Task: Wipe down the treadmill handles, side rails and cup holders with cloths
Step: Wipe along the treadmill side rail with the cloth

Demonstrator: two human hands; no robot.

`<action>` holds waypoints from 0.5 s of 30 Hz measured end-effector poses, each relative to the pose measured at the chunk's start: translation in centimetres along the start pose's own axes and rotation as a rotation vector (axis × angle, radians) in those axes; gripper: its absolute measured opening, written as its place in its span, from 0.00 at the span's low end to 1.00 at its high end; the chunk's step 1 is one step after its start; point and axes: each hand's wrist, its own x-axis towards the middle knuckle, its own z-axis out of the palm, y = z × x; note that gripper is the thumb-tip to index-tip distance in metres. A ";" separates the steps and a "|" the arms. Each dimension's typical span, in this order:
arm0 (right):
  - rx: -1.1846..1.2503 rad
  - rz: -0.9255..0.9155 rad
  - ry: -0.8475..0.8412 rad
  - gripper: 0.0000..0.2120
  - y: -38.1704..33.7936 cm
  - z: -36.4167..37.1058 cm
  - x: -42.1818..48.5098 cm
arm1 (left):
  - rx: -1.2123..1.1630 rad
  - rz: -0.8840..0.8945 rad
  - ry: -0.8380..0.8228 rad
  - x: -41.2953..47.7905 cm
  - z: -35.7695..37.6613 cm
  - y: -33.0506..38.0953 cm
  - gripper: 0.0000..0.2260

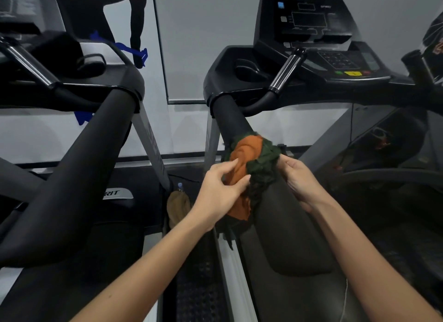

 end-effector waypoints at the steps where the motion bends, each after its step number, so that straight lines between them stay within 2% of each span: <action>1: -0.009 0.002 0.022 0.09 0.0 0.1 0.0 | 0.060 0.037 0.003 0.4 0.1 0.6 0.23; 5: -0.004 0.020 0.070 0.09 -0.5 0.5 -0.5 | 0.231 0.091 -0.062 4.0 -0.3 2.7 0.21; 7: -0.022 0.028 0.067 0.10 -0.7 0.7 -0.9 | 0.194 0.060 0.000 5.6 -0.5 2.9 0.18; 11: -0.105 0.054 0.083 0.15 -1.3 0.1 -2.6 | -0.148 -0.173 0.117 5.4 -0.4 0.8 0.15; 15: -0.120 0.041 0.083 0.15 -1.0 -0.4 -3.5 | -0.511 -0.346 0.038 0.4 0.5 -0.4 0.14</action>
